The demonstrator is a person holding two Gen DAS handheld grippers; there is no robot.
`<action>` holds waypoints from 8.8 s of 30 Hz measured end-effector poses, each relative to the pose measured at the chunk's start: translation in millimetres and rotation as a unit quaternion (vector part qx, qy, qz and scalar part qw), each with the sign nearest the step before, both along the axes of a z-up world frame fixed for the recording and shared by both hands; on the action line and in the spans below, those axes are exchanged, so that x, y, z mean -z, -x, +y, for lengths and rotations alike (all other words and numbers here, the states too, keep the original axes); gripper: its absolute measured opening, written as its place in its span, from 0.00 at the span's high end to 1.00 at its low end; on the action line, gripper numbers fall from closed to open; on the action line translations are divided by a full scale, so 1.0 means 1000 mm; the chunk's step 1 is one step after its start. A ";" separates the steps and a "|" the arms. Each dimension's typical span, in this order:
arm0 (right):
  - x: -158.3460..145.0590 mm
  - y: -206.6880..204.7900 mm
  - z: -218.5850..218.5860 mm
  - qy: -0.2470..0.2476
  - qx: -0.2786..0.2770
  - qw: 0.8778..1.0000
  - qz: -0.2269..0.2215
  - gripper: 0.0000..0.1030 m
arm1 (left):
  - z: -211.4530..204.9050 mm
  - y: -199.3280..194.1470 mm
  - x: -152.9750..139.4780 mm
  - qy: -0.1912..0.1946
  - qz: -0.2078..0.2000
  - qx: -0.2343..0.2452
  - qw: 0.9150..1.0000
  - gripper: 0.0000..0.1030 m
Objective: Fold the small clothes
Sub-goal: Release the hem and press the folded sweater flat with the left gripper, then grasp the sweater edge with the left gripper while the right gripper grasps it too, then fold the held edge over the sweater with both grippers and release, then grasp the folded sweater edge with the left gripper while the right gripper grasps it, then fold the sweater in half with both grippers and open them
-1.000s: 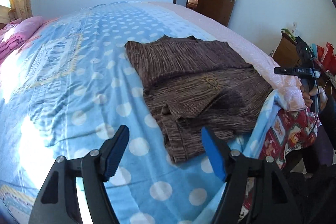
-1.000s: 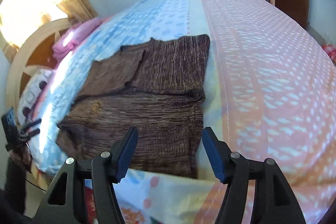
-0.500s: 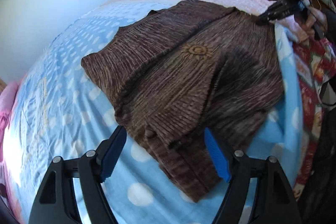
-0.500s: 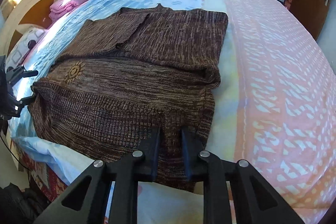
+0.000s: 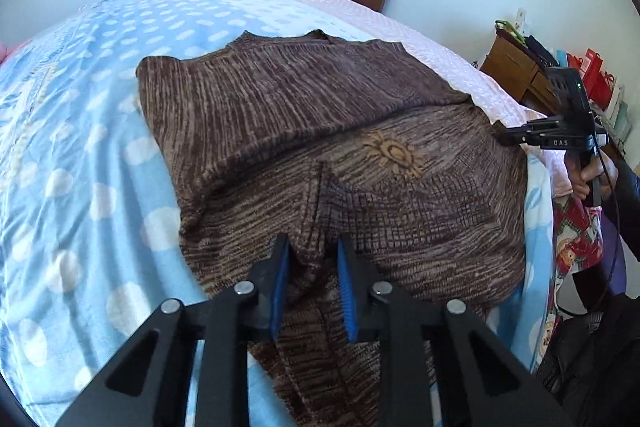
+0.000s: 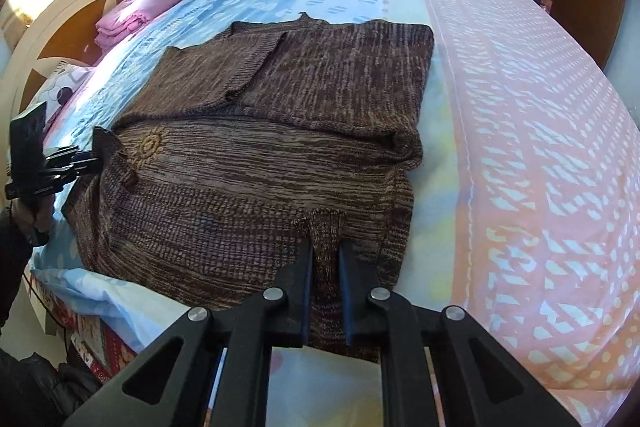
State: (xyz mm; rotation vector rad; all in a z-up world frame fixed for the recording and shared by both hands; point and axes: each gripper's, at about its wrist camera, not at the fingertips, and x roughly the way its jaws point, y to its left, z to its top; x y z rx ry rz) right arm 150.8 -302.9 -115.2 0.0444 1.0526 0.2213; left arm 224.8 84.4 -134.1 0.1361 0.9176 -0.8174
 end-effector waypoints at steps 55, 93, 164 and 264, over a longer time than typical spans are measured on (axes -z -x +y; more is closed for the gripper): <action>-0.054 -0.166 -0.010 0.098 0.053 0.981 -0.159 0.92 | -0.014 -0.164 -0.046 0.084 -0.037 -0.241 0.966 0.91; -0.048 -0.158 0.024 -0.008 0.177 0.950 -0.257 0.79 | -0.078 -0.113 -0.029 0.017 -0.084 -0.299 0.950 0.44; 0.023 -0.135 0.169 -0.008 0.073 0.989 -0.128 0.88 | -0.014 -0.112 0.011 0.070 0.023 -0.377 0.923 0.67; -0.081 -0.197 0.039 -0.082 -0.015 0.987 -0.139 0.91 | -0.174 -0.054 -0.090 0.181 -0.091 -0.046 0.978 0.88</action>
